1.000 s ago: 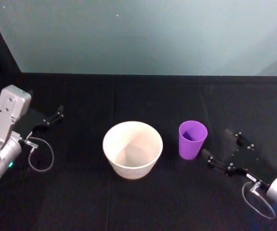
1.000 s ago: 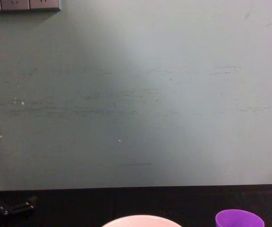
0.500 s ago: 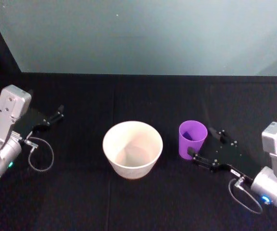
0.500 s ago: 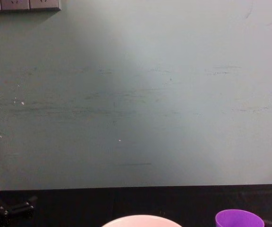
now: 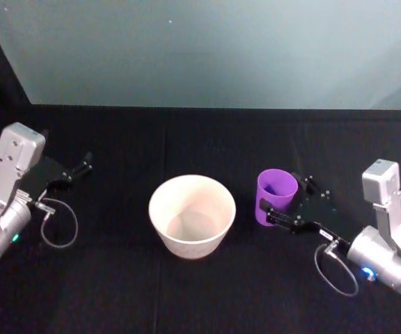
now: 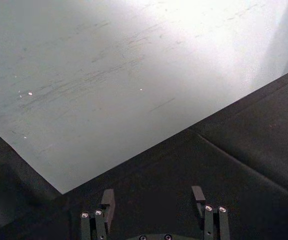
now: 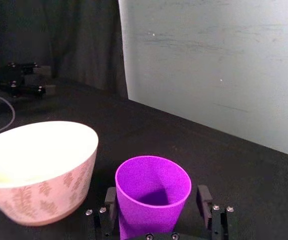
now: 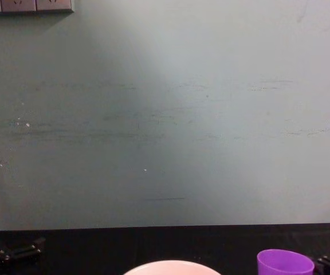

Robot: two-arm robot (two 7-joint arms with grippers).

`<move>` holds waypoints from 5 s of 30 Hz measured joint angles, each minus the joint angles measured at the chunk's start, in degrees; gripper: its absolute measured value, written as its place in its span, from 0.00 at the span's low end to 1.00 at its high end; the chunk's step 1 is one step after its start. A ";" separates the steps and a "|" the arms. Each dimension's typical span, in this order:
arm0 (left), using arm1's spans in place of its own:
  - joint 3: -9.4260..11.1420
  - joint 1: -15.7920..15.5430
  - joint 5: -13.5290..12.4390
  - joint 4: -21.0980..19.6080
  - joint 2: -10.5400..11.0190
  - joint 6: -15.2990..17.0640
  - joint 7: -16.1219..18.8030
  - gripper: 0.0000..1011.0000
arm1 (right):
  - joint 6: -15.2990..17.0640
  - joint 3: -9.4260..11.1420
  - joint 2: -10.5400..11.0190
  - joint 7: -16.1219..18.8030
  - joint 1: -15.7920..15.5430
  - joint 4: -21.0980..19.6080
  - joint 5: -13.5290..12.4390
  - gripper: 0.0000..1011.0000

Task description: Pick up the cup and pour the mung beans from the cup into the bowl.

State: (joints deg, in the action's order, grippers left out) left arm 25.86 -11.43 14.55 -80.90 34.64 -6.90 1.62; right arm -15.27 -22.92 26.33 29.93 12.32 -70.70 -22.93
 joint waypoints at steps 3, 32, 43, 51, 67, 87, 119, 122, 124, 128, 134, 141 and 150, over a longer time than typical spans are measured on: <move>0.00 0.00 0.00 0.00 0.00 0.00 0.00 0.99 | 0.23 0.11 -0.77 -0.06 0.62 0.86 0.33 0.99; 0.00 0.00 0.00 0.00 0.00 0.00 0.00 0.99 | 2.76 2.72 -3.15 3.09 -0.54 0.06 -0.68 0.99; 0.00 0.00 0.00 0.00 0.00 0.00 0.00 0.99 | 2.73 2.89 -3.02 2.83 -0.82 -0.28 0.04 0.99; 0.00 0.00 0.00 0.00 0.00 0.00 0.00 0.99 | 2.52 2.86 -3.00 2.61 -0.86 -0.37 0.35 0.99; 0.00 0.00 0.00 0.00 0.00 0.00 0.00 0.99 | 2.54 2.83 -3.02 2.56 -0.80 -0.29 0.17 0.76; 0.00 0.00 0.00 0.00 0.00 0.00 0.00 0.99 | 17.22 8.78 2.35 -4.69 -6.45 -20.88 -1.71 0.72; 0.00 0.00 0.00 0.00 0.00 0.00 0.00 0.99 | 30.81 14.26 7.67 -9.13 -3.95 -34.27 -12.47 0.72; 0.00 0.00 0.00 0.00 0.00 0.00 0.00 0.99 | 30.82 14.28 7.66 -9.16 -3.97 -34.29 -12.41 0.72; 0.00 0.00 0.00 0.00 0.00 0.00 0.00 0.99 | 30.82 14.29 7.64 -9.18 -3.98 -34.30 -12.38 0.72; -0.01 0.00 0.00 0.00 0.00 0.00 0.00 0.99 | 30.82 14.31 7.62 -9.21 -4.01 -34.32 -12.35 0.72; 0.00 0.00 0.00 0.00 0.00 0.00 0.00 0.99 | 30.82 14.35 7.59 -9.28 -4.04 -34.34 -12.31 0.72; -0.01 0.00 0.00 0.00 0.00 0.00 0.00 0.99 | 30.82 14.35 7.58 -9.28 -4.05 -34.35 -12.28 0.72; 0.00 0.00 0.00 0.00 0.00 0.00 0.00 0.99 | 30.82 14.35 7.58 -9.28 -4.05 -34.35 -12.24 0.72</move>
State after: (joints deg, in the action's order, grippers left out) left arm 25.86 -11.43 14.55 -80.90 34.65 -6.90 1.62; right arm 15.55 -8.56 33.91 20.65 8.28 -105.05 -35.17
